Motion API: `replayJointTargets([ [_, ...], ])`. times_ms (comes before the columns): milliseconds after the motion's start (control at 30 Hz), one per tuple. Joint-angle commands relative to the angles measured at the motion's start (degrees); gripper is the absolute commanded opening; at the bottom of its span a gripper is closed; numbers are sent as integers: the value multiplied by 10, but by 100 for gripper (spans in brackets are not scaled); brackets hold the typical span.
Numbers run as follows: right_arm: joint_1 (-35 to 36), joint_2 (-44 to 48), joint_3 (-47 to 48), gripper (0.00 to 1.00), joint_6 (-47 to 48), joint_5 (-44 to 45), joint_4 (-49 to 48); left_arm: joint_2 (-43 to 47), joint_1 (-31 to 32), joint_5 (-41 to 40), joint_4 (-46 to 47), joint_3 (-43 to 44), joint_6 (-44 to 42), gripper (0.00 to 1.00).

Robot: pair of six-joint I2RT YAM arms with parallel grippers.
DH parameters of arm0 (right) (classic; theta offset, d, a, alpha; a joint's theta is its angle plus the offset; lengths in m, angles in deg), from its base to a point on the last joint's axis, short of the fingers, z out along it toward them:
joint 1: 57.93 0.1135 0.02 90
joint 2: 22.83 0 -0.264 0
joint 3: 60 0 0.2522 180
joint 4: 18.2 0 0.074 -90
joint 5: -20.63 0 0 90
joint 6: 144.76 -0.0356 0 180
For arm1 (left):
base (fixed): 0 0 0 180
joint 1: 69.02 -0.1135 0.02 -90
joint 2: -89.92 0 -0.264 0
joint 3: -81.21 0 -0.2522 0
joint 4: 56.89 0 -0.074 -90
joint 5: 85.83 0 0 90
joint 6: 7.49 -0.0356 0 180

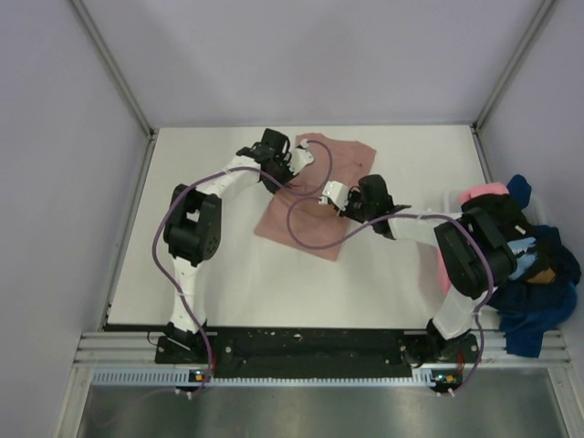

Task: Fold and stack the t-shirts
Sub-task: Fold the folded rectangular tshirt in 1/3 of the way, then grab one side of the 2/3 rectangular tshirt with both arms

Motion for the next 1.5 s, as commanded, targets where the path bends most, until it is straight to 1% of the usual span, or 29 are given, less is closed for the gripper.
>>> replayJointTargets([
  [0, -14, -36, 56, 28, -34, 69, -31, 0, 4, -37, 38, 27, 17, 33],
  [67, -28, -49, 81, 30, -61, 103, -28, 2, 4, -76, 52, 37, 21, 40],
  [133, -43, -44, 101, 33, -93, 108, -19, 8, 4, -103, 59, 59, 20, 45],
  [200, -51, -19, 113, 37, -118, 93, -6, 18, 3, -117, 54, 78, 18, 49],
  [233, -51, -2, 111, 41, -119, 93, 0, 26, 3, -120, 52, 84, 19, 50],
  [300, -51, 45, 96, 48, -123, 37, 20, 53, 1, -113, 50, 74, 19, 51],
  [367, -47, 99, 60, 51, -126, -16, 18, 100, -1, -69, 44, 38, 8, 50],
  [400, -43, 122, 35, 52, -117, -46, 20, 123, -2, -18, 38, 6, -11, 49],
  [433, -36, 148, 13, 53, -98, -77, 23, 153, -2, 30, 29, -26, -42, 48],
  [500, -10, 192, -30, 54, -42, -111, 39, 209, -2, 106, 18, -113, -97, 45],
  [567, 21, 225, -67, 55, 17, -124, 65, 258, -1, 164, 16, -197, -168, 44],
  [600, 39, 232, -79, 55, 36, -127, 83, 280, -1, 181, 14, -234, -211, 44],
  [667, 71, 232, -92, 55, 62, -133, 110, 314, -2, 199, 29, -304, -263, 46],
  [700, 93, 226, -97, 55, 77, -128, 139, 328, -2, 201, 45, -335, -279, 47],
  [800, 147, 204, -111, 55, 102, -84, 147, 338, -1, 206, 75, -396, -322, 50],
  [867, 159, 189, -116, 55, 94, -78, 131, 323, -1, 205, 76, -400, -337, 52],
  [967, 162, 158, -119, 55, 87, -73, 95, 288, -1, 190, 80, -390, -338, 54],
  [1067, 171, 115, -95, 55, 95, -42, 110, 261, 0, 169, 99, -388, -341, 54],
  [1167, 174, 90, -82, 53, 92, -25, 135, 245, 0, 148, 105, -388, -342, 54],
  [1267, 174, 78, -87, 51, 92, -18, 128, 245, 0, 132, 99, -399, -357, 54],
  [1300, 174, 73, -84, 47, 91, -10, 130, 246, 0, 133, 100, -403, -358, 53],
  [1333, 174, 68, -82, 40, 87, -2, 135, 244, 0, 134, 101, -407, -358, 51],
  [1400, 175, 65, -76, 26, 81, 14, 146, 241, 4, 132, 102, -408, -352, 42],
  [1433, 174, 67, -74, 16, 80, 18, 150, 238, 7, 126, 102, -408, -346, 30],
  [1467, 174, 71, -73, 9, 80, 19, 156, 235, 11, 120, 102, -407, -338, 21],
])
